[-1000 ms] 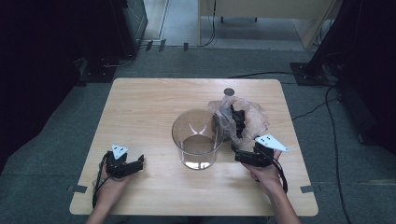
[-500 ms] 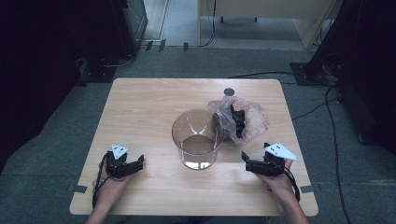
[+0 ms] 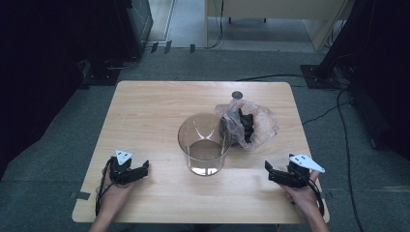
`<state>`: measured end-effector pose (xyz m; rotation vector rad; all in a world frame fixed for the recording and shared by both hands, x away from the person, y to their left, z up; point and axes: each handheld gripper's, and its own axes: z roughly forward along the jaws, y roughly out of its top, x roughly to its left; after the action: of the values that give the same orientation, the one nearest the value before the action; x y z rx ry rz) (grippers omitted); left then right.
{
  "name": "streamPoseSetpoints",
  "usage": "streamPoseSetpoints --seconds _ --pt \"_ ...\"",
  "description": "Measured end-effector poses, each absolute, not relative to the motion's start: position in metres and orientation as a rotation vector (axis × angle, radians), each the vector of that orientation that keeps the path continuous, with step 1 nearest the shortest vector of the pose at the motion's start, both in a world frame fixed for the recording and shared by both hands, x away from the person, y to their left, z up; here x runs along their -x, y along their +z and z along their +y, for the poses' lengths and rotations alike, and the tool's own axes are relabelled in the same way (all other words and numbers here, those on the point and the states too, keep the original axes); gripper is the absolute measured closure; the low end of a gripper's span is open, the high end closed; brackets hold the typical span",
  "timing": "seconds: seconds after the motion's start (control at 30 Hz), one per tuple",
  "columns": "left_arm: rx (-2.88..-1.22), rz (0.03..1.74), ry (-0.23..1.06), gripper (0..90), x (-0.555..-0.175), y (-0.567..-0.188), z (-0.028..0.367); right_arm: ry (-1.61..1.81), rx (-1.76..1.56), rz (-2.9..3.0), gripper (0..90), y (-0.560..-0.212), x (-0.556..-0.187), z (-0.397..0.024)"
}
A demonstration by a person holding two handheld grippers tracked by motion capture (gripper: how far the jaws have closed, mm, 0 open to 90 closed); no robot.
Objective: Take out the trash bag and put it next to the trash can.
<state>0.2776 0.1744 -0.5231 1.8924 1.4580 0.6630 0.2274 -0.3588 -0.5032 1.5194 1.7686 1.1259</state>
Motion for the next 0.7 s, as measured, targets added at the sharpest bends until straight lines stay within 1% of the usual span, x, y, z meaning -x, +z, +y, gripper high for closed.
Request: streamPoseSetpoints --seconds 0.37,0.57,0.6,0.67,0.7 --pt "-1.894 1.457 0.663 17.7 -0.277 -0.523 0.175 0.938 -1.615 1.751 2.4 -0.513 -0.226 -0.382" --pt "-1.895 1.456 0.662 17.7 -0.277 -0.523 0.175 0.909 -1.684 1.753 2.4 -0.520 -0.224 -0.395" --pt "-1.895 1.456 0.662 17.7 -0.277 -0.523 0.175 0.908 -1.693 1.751 3.5 -0.520 -0.223 -0.397" --pt "-1.895 1.456 0.662 17.7 -0.277 -0.523 0.175 0.904 -1.698 1.759 12.3 -0.521 -0.222 -0.400" --pt "-1.896 1.455 0.662 17.7 -0.277 -0.523 0.175 0.903 -1.702 1.765 14.1 -0.522 -0.221 -0.402"
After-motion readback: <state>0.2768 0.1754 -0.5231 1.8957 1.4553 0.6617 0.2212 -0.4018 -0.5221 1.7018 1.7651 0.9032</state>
